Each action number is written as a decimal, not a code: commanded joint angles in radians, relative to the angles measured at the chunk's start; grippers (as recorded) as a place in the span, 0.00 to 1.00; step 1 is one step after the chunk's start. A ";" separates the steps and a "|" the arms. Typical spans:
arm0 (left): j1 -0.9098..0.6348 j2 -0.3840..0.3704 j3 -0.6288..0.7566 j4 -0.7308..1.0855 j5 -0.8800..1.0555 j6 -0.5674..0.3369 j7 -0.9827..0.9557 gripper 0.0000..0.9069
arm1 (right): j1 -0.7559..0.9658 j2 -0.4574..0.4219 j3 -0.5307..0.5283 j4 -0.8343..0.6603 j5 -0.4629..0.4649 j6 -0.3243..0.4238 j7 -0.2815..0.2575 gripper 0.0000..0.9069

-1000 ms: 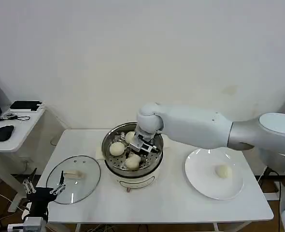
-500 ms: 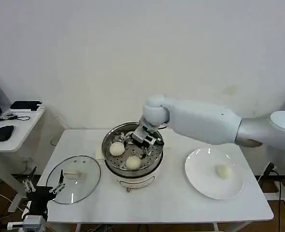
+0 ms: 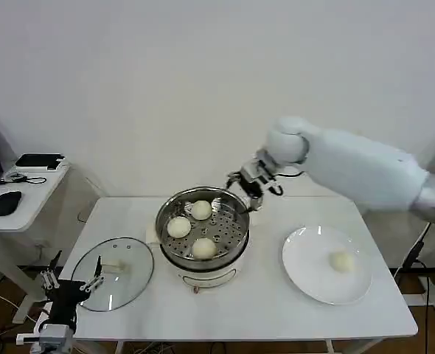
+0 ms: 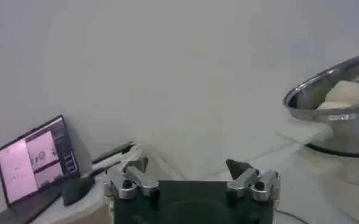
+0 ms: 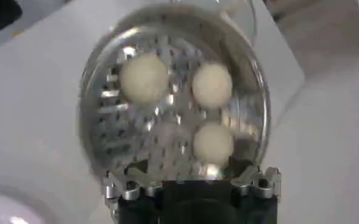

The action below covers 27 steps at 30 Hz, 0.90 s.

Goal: Take steamed baozi put them in steamer then cover it.

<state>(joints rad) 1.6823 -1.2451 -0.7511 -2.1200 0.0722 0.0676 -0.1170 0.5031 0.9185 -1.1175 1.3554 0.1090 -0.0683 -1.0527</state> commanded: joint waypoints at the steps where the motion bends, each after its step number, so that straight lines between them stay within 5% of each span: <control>1: -0.007 0.018 0.011 0.004 -0.002 0.001 0.003 1.00 | -0.056 -0.365 -0.001 0.082 -0.055 -0.121 0.001 1.00; 11: -0.019 0.009 0.044 0.015 0.004 0.000 0.004 1.00 | -0.319 -0.539 0.170 0.123 -0.157 -0.125 0.012 1.00; 17: -0.011 -0.002 0.056 0.006 0.017 0.000 0.003 1.00 | -0.515 -0.513 0.318 0.035 -0.217 -0.101 0.013 1.00; 27: -0.004 0.000 0.041 0.008 0.015 0.000 0.001 1.00 | -0.648 -0.481 0.421 -0.032 -0.272 -0.076 0.006 1.00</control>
<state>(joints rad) 1.6787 -1.2445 -0.7115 -2.1166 0.0863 0.0673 -0.1148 0.0483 0.4718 -0.8308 1.3778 -0.0977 -0.1567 -1.0445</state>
